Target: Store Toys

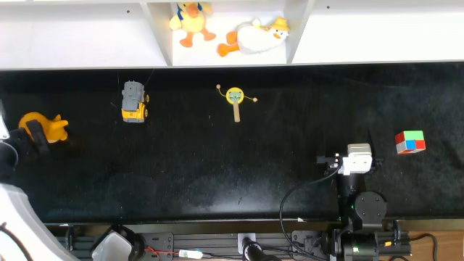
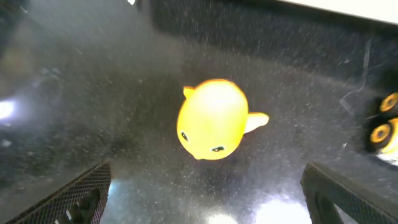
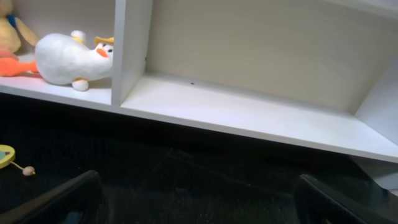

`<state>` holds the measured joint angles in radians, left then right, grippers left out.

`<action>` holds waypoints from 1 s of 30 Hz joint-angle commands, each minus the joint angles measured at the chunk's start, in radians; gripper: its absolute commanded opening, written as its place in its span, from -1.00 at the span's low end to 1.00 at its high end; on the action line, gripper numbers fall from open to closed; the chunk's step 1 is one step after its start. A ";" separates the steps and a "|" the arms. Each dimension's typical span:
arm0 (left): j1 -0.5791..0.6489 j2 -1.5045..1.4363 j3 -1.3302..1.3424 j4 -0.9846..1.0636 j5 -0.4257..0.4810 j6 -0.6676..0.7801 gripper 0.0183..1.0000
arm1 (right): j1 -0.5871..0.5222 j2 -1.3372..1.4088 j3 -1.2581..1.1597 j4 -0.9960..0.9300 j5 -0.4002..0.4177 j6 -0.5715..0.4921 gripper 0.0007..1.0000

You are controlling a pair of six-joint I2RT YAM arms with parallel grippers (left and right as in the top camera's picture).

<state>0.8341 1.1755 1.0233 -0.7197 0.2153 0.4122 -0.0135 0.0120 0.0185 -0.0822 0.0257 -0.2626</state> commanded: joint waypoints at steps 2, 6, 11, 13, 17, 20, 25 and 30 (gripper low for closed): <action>0.006 0.071 -0.053 0.026 -0.008 0.069 1.00 | -0.006 -0.007 -0.014 0.004 -0.007 0.008 0.99; 0.006 0.117 -0.065 0.076 -0.007 0.086 1.00 | -0.006 -0.007 -0.014 0.004 -0.007 0.008 0.99; 0.006 0.163 -0.068 0.137 -0.007 0.086 1.00 | -0.006 -0.007 -0.014 0.004 -0.007 0.008 0.99; 0.006 0.180 -0.068 0.147 -0.005 0.086 1.00 | -0.006 -0.007 -0.014 0.004 -0.007 0.008 0.99; 0.006 0.217 -0.068 0.173 0.044 0.095 1.00 | -0.006 -0.007 -0.014 0.004 -0.007 0.008 0.99; 0.005 0.243 -0.068 0.197 0.062 0.093 0.96 | -0.006 -0.007 -0.014 0.004 -0.007 0.008 0.99; -0.019 0.257 -0.068 0.238 0.064 0.093 0.14 | -0.006 -0.007 -0.014 0.004 -0.007 0.008 0.99; -0.065 0.257 -0.068 0.270 0.064 0.068 -0.34 | -0.006 -0.007 -0.014 0.004 -0.007 0.008 0.99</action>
<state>0.7933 1.4273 0.9607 -0.4610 0.2584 0.4950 -0.0135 0.0120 0.0185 -0.0830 0.0257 -0.2626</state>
